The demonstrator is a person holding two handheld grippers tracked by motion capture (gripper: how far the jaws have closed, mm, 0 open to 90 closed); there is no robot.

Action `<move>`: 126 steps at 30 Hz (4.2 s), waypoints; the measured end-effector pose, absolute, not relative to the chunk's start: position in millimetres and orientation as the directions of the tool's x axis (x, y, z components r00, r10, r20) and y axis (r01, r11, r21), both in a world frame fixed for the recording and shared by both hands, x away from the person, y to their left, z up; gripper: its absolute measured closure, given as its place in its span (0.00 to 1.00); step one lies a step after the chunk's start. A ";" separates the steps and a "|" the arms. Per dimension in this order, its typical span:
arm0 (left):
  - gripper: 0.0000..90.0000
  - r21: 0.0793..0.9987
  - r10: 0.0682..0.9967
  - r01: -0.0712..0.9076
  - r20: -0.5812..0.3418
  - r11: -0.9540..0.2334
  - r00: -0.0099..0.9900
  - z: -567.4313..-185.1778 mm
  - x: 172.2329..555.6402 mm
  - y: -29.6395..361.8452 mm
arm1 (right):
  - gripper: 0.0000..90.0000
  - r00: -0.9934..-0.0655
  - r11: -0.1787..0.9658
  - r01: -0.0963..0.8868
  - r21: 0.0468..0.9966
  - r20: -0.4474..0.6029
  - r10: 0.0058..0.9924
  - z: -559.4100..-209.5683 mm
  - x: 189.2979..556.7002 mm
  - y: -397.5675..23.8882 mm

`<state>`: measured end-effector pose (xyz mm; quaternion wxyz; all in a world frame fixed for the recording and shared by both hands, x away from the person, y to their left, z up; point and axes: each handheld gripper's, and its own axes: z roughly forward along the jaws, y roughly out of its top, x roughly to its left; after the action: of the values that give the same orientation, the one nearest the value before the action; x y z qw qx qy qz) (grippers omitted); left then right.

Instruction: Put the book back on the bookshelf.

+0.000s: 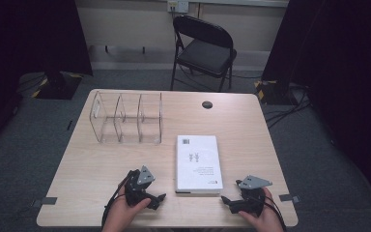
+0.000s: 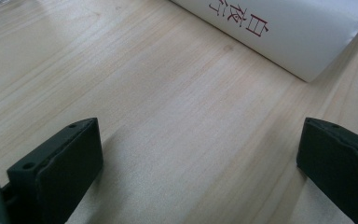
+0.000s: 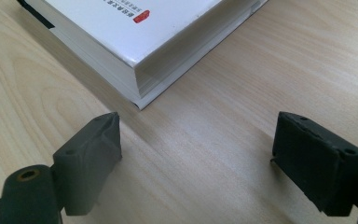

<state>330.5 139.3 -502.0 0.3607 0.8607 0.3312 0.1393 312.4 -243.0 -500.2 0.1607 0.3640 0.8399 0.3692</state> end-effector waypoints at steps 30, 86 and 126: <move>0.00 0.713 0.694 0.489 -0.005 -0.502 0.720 -501.8 326.5 138.2 | 0.31 -0.748 0.477 0.449 0.755 0.026 0.664 -499.1 313.5 -231.2; 0.00 0.709 0.699 0.492 0.002 -0.505 0.715 -501.6 325.6 138.2 | 0.61 -0.748 0.391 0.441 0.808 0.090 0.658 -477.8 319.9 -216.1; 0.23 0.810 0.633 0.362 0.016 -0.462 0.774 -473.4 323.7 118.7 | 0.55 -0.735 0.455 0.430 0.780 0.010 0.678 -479.2 319.2 -203.1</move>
<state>323.7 118.7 -473.4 0.4258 0.8401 0.2960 0.1594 319.2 -203.1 -479.2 0.1536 0.3303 0.8389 0.4044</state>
